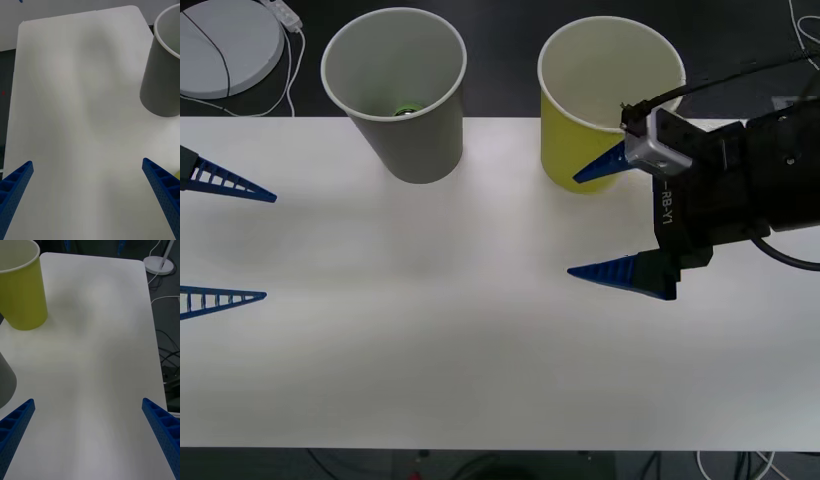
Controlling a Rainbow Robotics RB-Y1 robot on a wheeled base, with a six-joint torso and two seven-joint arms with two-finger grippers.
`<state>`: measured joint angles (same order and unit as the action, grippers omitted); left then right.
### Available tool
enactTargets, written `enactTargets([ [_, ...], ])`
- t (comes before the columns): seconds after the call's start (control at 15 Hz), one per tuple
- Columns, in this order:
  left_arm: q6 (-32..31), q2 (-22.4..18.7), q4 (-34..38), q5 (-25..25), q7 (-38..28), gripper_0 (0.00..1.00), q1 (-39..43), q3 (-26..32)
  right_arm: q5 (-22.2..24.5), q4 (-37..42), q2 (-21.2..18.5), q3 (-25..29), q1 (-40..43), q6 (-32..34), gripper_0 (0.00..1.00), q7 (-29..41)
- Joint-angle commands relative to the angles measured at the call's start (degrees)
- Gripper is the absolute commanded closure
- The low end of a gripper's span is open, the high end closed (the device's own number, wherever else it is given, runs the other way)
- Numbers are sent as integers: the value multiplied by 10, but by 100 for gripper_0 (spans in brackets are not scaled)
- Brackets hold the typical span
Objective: Put the can into the green bin and the plastic bottle into the gray bin
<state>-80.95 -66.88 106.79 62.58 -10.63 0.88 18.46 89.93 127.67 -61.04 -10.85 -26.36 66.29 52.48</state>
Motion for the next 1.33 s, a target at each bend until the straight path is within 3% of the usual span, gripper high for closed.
enactTargets([
  [0.07, 0, 0, 0, 0, 0, 0, 0, 0, -27, -1, -15, 17, 33, -7, 0, -55],
  [0.53, 0, 0, 0, 0, 0, 0, 0, 0, -93, -1, -51, 80, 142, -20, 0, -177],
  [0.87, 0, 0, 0, 0, 0, 0, 0, 0, -127, -1, -73, 94, 217, -72, 0, -245],
  [1.33, 0, 0, 0, 0, 0, 0, 0, 0, -160, -1, -87, 144, 282, -74, 0, -288],
])
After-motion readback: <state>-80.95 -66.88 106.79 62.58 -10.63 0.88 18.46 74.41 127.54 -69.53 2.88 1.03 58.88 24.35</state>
